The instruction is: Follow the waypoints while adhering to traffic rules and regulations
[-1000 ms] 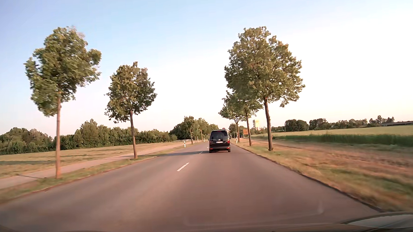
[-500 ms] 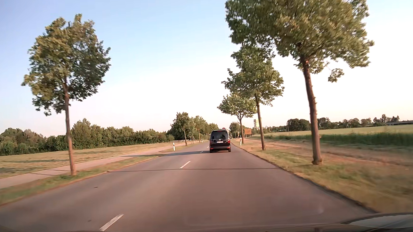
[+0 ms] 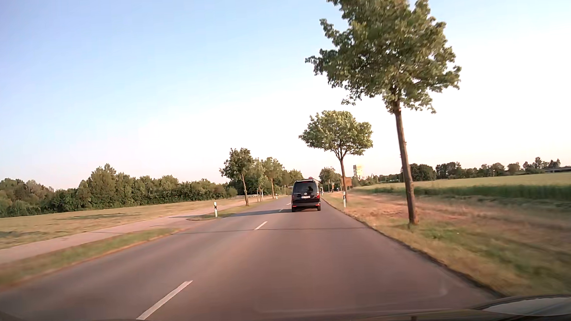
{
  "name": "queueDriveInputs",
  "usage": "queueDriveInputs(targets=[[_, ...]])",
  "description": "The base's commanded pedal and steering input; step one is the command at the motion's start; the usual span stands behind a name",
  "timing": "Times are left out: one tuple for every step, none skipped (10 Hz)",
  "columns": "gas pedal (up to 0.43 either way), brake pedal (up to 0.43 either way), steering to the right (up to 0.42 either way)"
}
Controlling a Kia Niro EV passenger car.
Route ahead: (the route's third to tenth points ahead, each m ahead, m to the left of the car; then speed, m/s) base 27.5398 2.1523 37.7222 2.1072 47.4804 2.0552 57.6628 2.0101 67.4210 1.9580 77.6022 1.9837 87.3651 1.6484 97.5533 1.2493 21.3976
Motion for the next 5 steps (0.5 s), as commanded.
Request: queueDriveInputs(targets=[[0.118,0.018,-0.001],[0.118,0.018,-0.001],[0.118,0.018,-0.001],[0.118,0.018,-0.001],[0.118,0.018,0.001]])
